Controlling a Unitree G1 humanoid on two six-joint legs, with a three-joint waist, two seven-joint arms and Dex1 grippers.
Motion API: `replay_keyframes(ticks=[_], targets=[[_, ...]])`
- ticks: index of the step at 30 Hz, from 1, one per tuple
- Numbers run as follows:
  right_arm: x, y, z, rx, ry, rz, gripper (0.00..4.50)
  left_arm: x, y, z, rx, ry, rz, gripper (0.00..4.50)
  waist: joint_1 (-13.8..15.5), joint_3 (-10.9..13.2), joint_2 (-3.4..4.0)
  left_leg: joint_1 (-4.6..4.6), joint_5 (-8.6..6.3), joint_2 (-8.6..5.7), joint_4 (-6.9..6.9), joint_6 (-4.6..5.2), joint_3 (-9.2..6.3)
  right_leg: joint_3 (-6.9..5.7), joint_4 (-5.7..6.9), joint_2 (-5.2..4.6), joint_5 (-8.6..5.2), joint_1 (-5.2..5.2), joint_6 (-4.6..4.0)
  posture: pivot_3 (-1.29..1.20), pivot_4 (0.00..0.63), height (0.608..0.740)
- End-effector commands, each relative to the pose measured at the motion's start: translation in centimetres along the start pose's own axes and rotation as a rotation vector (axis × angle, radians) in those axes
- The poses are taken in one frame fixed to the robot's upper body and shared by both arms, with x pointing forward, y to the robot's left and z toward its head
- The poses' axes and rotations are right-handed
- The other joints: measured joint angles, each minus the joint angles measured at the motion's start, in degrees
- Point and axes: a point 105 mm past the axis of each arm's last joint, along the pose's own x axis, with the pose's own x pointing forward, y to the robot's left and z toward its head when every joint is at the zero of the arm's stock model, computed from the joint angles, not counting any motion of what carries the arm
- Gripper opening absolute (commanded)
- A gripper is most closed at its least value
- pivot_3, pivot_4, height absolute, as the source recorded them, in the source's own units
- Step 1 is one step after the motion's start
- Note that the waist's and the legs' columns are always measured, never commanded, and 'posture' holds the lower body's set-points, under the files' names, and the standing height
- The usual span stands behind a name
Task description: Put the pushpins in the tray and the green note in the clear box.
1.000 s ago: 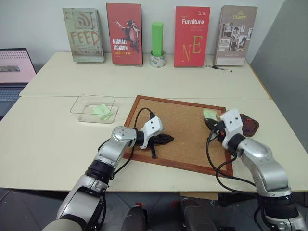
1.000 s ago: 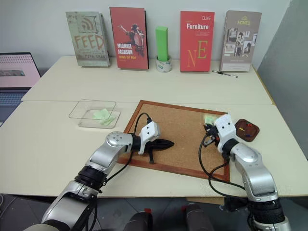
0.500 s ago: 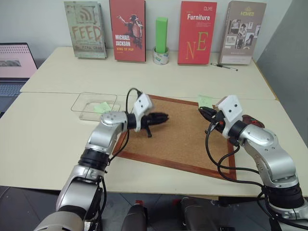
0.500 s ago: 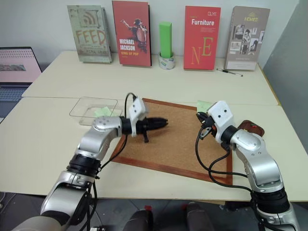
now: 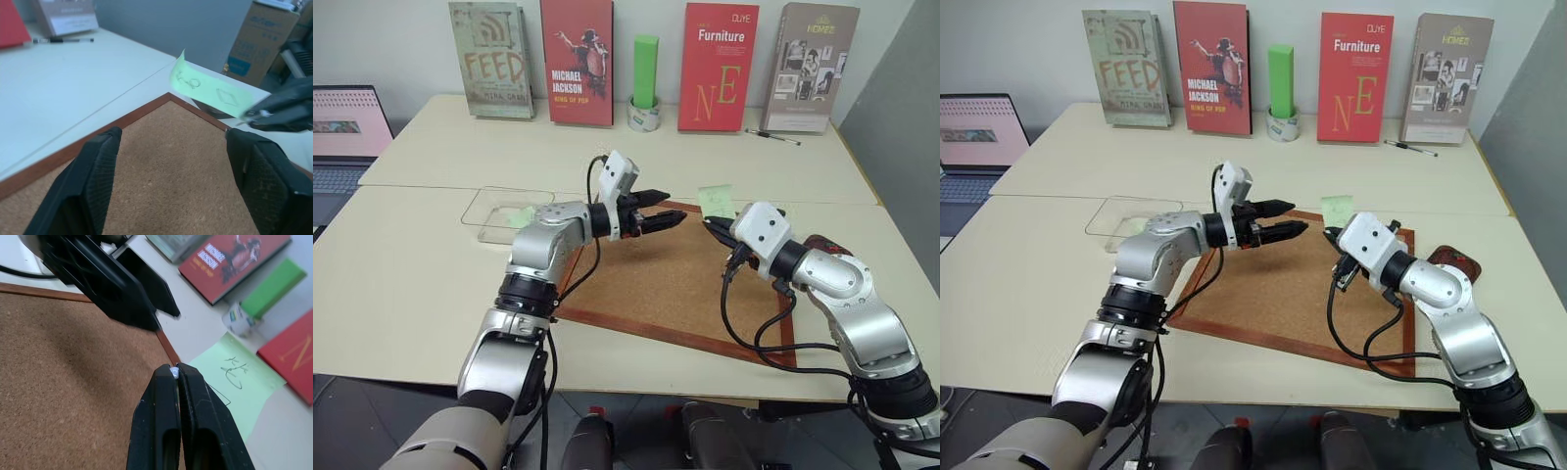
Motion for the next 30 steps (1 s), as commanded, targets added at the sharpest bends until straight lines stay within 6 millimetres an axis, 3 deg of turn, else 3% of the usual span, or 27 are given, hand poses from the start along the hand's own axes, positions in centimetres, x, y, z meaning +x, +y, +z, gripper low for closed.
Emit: replay_keyframes(ticks=[1,6,11,16,22,26,30], targets=[[0.1,0.1,2.0,-0.157,-0.083,0.022,0.00,1.1,-0.8,2.3,-0.117,-0.069,-0.048,4.24,0.00,0.00,0.00,-0.01,0.00,0.00,0.00,0.00,0.00,0.00,-0.01,0.00,0.00,0.00,0.00,0.00,0.150,0.740],[0.5,0.9,2.3,-0.212,-0.106,0.064,0.00,1.9,-1.4,3.4,-0.266,-0.128,-0.092,4.24,0.00,0.00,0.00,-0.01,0.00,-0.01,-0.01,0.00,0.00,0.01,-0.01,0.00,0.00,0.00,0.00,0.00,0.150,0.740],[0.7,1.2,2.5,-0.224,-0.115,0.077,0.00,2.0,-1.5,3.3,-0.319,-0.130,-0.106,4.24,0.01,0.00,0.00,0.03,0.01,-0.01,0.01,-0.01,-0.01,0.01,0.07,0.00,0.00,0.01,-0.01,0.00,0.150,0.740],[0.7,0.9,2.6,-0.221,-0.111,0.068,0.00,0.9,-0.1,2.7,-0.309,-0.126,-0.049,4.24,0.01,0.00,0.00,0.03,0.01,-0.01,0.10,-0.02,-0.01,0.01,0.12,0.00,0.01,0.03,0.00,0.00,0.150,0.740],[0.6,-0.2,2.3,-0.143,-0.088,0.023,0.00,-1.6,1.7,2.0,-0.152,-0.106,0.013,4.24,-0.04,0.00,0.00,0.09,0.01,0.00,0.10,-0.02,-0.01,0.02,0.21,0.00,0.01,0.03,-0.01,0.00,0.150,0.740],[0.6,-1.1,2.0,-0.095,-0.066,-0.015,0.00,-3.5,1.3,1.8,-0.099,-0.119,-0.041,4.24,0.07,0.00,0.00,0.12,0.01,-0.01,0.11,-0.02,0.01,0.04,0.24,-0.01,0.01,0.04,-0.03,0.00,0.150,0.740],[0.6,-1.7,2.0,-0.072,-0.057,-0.037,0.00,-4.0,0.2,1.2,-0.025,-0.090,-0.094,4.38,0.09,0.00,0.00,0.11,0.01,0.00,0.11,-0.02,0.00,0.03,0.25,-0.01,0.01,0.04,-0.03,0.00,0.150,0.740]])
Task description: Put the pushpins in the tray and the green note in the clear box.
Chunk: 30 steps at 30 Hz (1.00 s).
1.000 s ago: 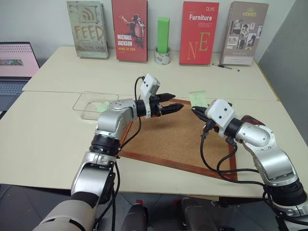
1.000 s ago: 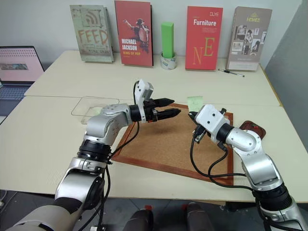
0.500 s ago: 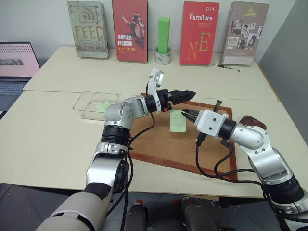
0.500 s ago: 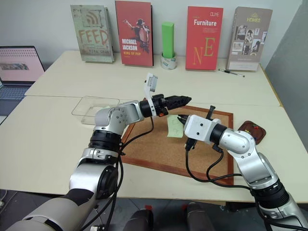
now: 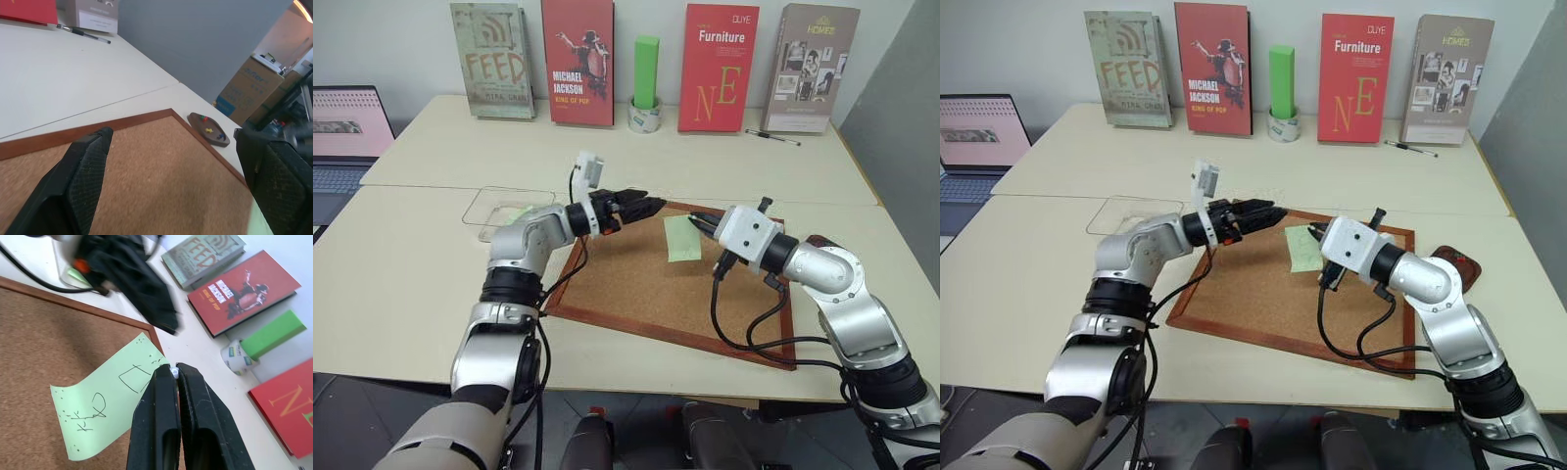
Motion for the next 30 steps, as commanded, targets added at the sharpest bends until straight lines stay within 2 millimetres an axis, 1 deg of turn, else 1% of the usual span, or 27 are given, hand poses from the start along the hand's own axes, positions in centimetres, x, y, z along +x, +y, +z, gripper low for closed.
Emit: replay_keyframes(ticks=[1,3,6,9,11,15,18,20,22,23,24,27,28,29,30], targets=[[-0.1,-1.5,0.9,0.013,-0.029,-0.057,0.00,0.2,-2.5,1.0,0.116,0.001,-0.115,4.38,0.09,0.00,0.00,0.00,0.00,0.00,0.00,0.00,0.00,0.00,0.00,0.00,0.00,0.00,0.00,0.00,0.150,0.740],[0.0,-1.8,0.9,0.021,-0.028,-0.064,0.00,0.0,-3.0,0.5,0.104,0.024,-0.142,4.38,0.19,0.00,0.00,0.00,0.00,0.00,0.03,0.00,0.00,-0.01,0.01,-0.01,0.00,0.01,0.00,0.00,0.150,0.740],[0.1,-1.9,0.9,0.029,-0.029,-0.069,0.00,-0.2,-2.9,-0.6,0.087,0.072,-0.141,4.38,0.13,0.00,0.00,0.00,0.00,-0.01,0.09,0.00,0.00,0.01,0.09,-0.01,0.00,0.01,0.00,0.00,0.150,0.740],[0.2,-2.0,1.1,0.037,-0.034,-0.073,0.00,0.2,-3.6,-1.5,0.090,0.097,-0.167,4.38,0.03,0.00,0.00,0.09,0.00,-0.01,0.10,0.00,0.01,0.02,0.28,0.00,-0.02,0.01,-0.03,0.00,0.150,0.740],[0.3,-2.0,1.3,0.048,-0.042,-0.076,0.00,0.8,-3.9,-1.6,0.108,0.092,-0.180,4.38,0.02,0.00,0.00,0.14,0.00,-0.01,0.10,0.00,0.01,0.01,0.39,0.01,-0.05,0.01,-0.07,0.00,0.150,0.740],[0.4,-2.0,1.8,0.066,-0.056,-0.081,0.00,2.3,-3.8,-1.2,0.120,0.053,-0.170,4.38,0.07,0.00,0.00,0.16,0.00,-0.02,0.16,0.01,0.00,0.02,0.50,0.01,-0.05,0.01,-0.07,0.00,0.150,0.740],[0.4,-2.1,2.0,0.076,-0.062,-0.087,0.00,3.8,-4.3,-1.0,0.114,0.029,-0.195,4.38,0.06,0.00,0.00,0.18,0.00,-0.03,0.17,0.01,0.00,0.02,0.56,0.02,-0.05,0.01,-0.07,0.00,0.150,0.740],[0.4,-2.2,2.1,0.078,-0.062,-0.089,0.00,4.2,-4.3,-0.8,0.102,0.013,-0.202,4.38,0.02,0.00,0.00,0.19,0.01,-0.04,0.16,0.01,0.00,0.02,0.57,0.02,-0.05,0.01,-0.07,0.00,0.150,0.740],[0.3,-2.3,2.1,0.082,-0.062,-0.094,0.00,4.4,-4.0,-0.6,0.089,-0.003,-0.194,4.05,-0.02,0.00,0.00,0.19,0.01,-0.04,0.15,0.01,0.00,0.03,0.56,0.02,-0.05,0.01,-0.07,0.00,0.150,0.740],[0.3,-2.3,2.1,0.084,-0.063,-0.097,0.00,4.5,-3.9,-0.6,0.085,-0.004,-0.194,3.99,-0.15,0.00,0.00,0.19,0.01,-0.04,0.14,0.01,0.00,0.03,0.55,0.02,-0.05,0.01,-0.07,0.00,0.150,0.740],[0.3,-2.3,2.1,0.086,-0.063,-0.098,0.00,4.5,-3.8,-0.7,0.086,-0.001,-0.196,3.73,-0.27,0.00,0.00,0.19,0.00,-0.04,0.13,0.01,0.00,0.04,0.55,0.02,-0.05,0.00,-0.07,0.00,0.150,0.740],[0.3,-2.3,2.2,0.088,-0.063,-0.100,0.00,4.4,-3.8,-0.8,0.081,0.001,-0.206,3.11,-0.33,0.00,0.00,0.21,0.01,-0.03,0.11,0.01,0.00,0.03,0.58,0.03,-0.06,-0.01,-0.08,0.00,0.150,0.740],[0.3,-2.3,2.2,0.089,-0.064,-0.101,0.00,4.4,-3.8,-0.8,0.080,0.001,-0.206,2.99,-0.28,0.00,0.00,0.21,0.00,-0.03,0.11,0.01,0.00,0.03,0.59,0.03,-0.06,-0.01,-0.08,0.00,0.150,0.740],[0.4,-2.3,2.3,0.090,-0.065,-0.101,0.00,4.4,-3.8,-0.8,0.080,0.000,-0.205,2.70,-0.25,0.00,0.00,0.20,0.01,-0.03,0.12,0.01,0.00,0.03,0.59,0.03,-0.06,-0.01,-0.08,0.00,0.150,0.740],[0.4,-2.3,2.3,0.091,-0.067,-0.102,0.00,4.4,-3.8,-0.8,0.080,0.000,-0.207,2.54,-0.23,0.00,0.00,0.20,0.00,-0.04,0.13,0.01,0.00,0.03,0.58,0.03,-0.06,0.00,-0.08,0.00,0.150,0.740]])
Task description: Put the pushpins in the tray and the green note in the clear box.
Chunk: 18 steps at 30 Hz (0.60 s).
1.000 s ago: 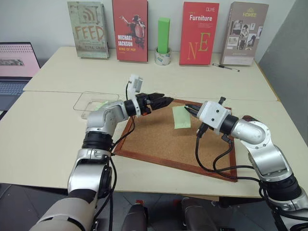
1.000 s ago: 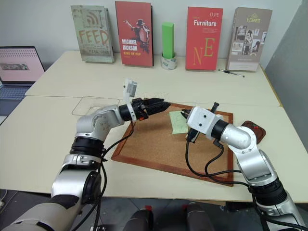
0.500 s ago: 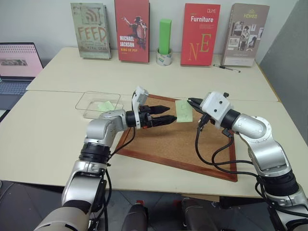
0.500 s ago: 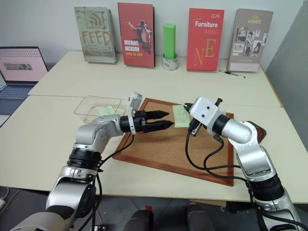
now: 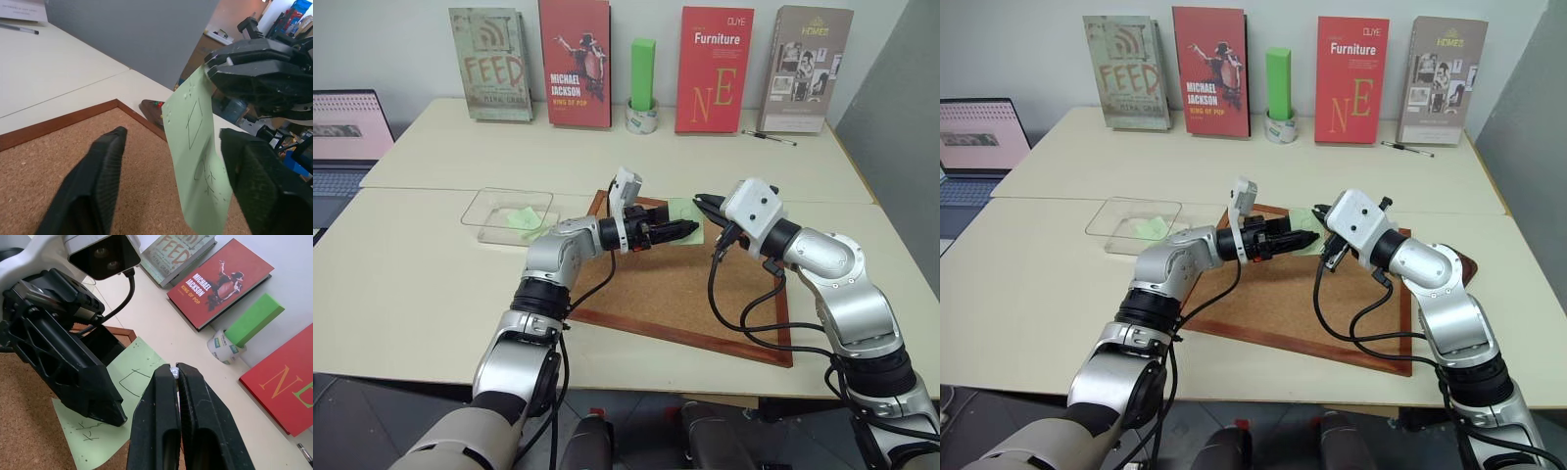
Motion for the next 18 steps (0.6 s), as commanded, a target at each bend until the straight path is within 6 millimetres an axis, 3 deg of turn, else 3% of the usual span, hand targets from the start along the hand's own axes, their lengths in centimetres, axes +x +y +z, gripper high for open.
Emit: replay_keyframes(ticks=[1,12,18], targets=[[-0.2,-0.8,2.0,-0.025,-0.067,-0.035,0.00,0.2,-0.4,1.5,0.057,-0.029,-0.027,2.35,0.05,0.00,0.00,0.00,0.00,0.00,0.01,0.00,0.00,0.00,0.00,0.00,0.00,0.01,0.00,0.00,0.150,0.740],[0.0,-0.8,2.5,0.039,-0.096,-0.051,0.00,0.4,-0.5,1.4,0.061,-0.054,-0.031,0.11,0.08,0.00,0.00,0.00,0.00,0.00,0.00,0.00,0.00,0.00,0.00,0.00,0.00,0.00,0.00,0.00,0.150,0.740],[-0.4,-1.2,3.6,0.170,-0.156,-0.087,0.00,0.2,-0.2,1.2,0.060,-0.061,-0.022,0.03,0.06,0.00,0.00,0.00,0.00,0.00,0.00,0.00,0.00,0.00,0.02,0.00,0.00,0.00,0.00,0.00,0.150,0.740]])
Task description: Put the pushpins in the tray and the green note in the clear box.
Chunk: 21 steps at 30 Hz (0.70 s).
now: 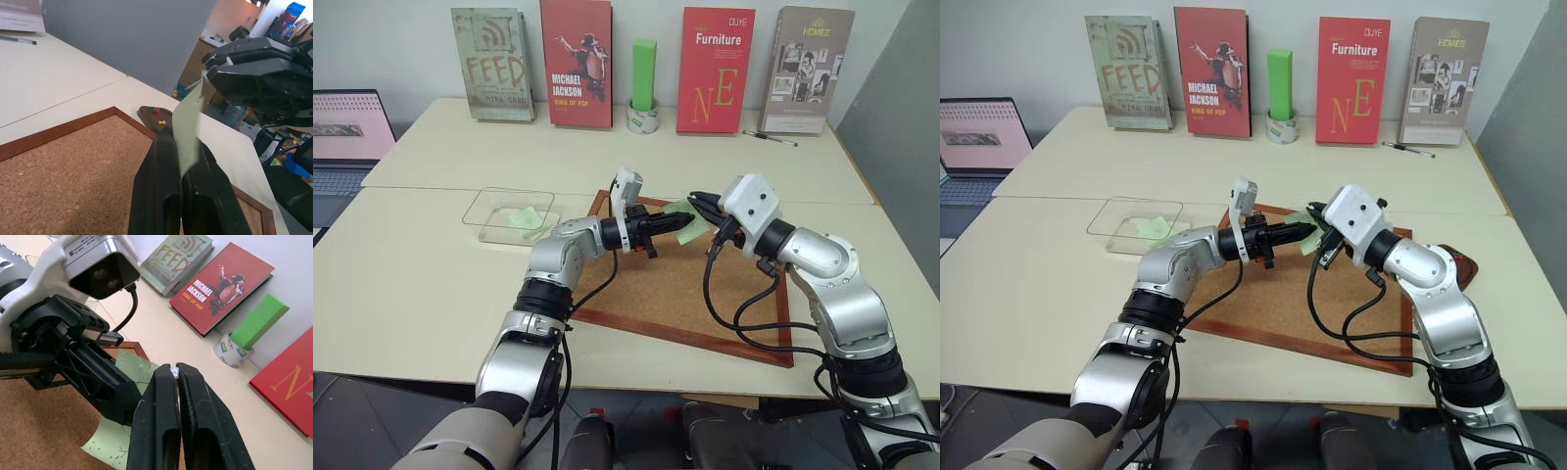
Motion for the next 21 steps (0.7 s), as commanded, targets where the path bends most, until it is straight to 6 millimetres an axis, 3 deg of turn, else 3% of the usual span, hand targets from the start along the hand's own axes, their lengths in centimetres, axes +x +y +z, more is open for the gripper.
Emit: replay_keyframes(ticks=[1,8,11,14,18,21], targets=[[-0.8,-1.0,3.1,0.043,-0.112,-0.060,0.00,-0.2,0.1,0.9,0.031,-0.029,0.002,0.03,0.02,0.00,0.00,0.00,0.00,0.00,0.00,0.00,0.00,0.00,0.00,0.00,0.00,0.00,0.00,0.00,0.150,0.740],[-3.0,-2.2,3.8,0.174,-0.133,-0.150,0.00,-0.8,0.8,0.1,0.037,-0.004,0.040,0.03,0.10,0.00,0.00,-0.01,0.00,0.00,0.00,0.00,-0.01,-0.01,-0.01,-0.01,0.00,0.00,0.00,0.00,0.150,0.740],[-4.9,-3.8,2.7,0.197,-0.079,-0.246,0.00,-1.0,0.9,-0.1,0.045,0.001,0.053,0.03,0.12,0.00,0.00,-0.01,0.00,0.00,-0.01,0.00,-0.01,-0.01,0.00,0.00,0.00,0.01,0.00,0.00,0.150,0.740],[-7.4,-5.0,-0.7,0.144,0.083,-0.317,0.00,-1.4,0.9,0.2,0.071,0.003,0.068,0.03,0.15,0.00,0.00,-0.02,0.00,-0.01,0.00,0.00,-0.01,-0.01,-0.02,-0.01,0.00,0.02,0.00,0.00,0.150,0.740],[-11.6,-6.1,-7.4,0.030,0.394,-0.400,0.00,-2.2,0.6,0.4,0.147,0.040,0.078,0.03,0.40,0.00,0.00,-0.03,0.00,-0.03,-0.03,0.00,0.00,0.00,-0.09,-0.03,-0.01,0.02,-0.01,0.00,0.150,0.740],[-13.3,-6.8,-10.6,-0.051,0.526,-0.419,0.00,-2.3,0.1,0.3,0.192,0.058,0.078,0.03,0.31,0.00,-0.01,-0.02,0.00,-0.03,-0.04,0.00,0.05,0.05,-0.10,-0.04,-0.02,0.02,0.00,0.00,0.150,0.740]])
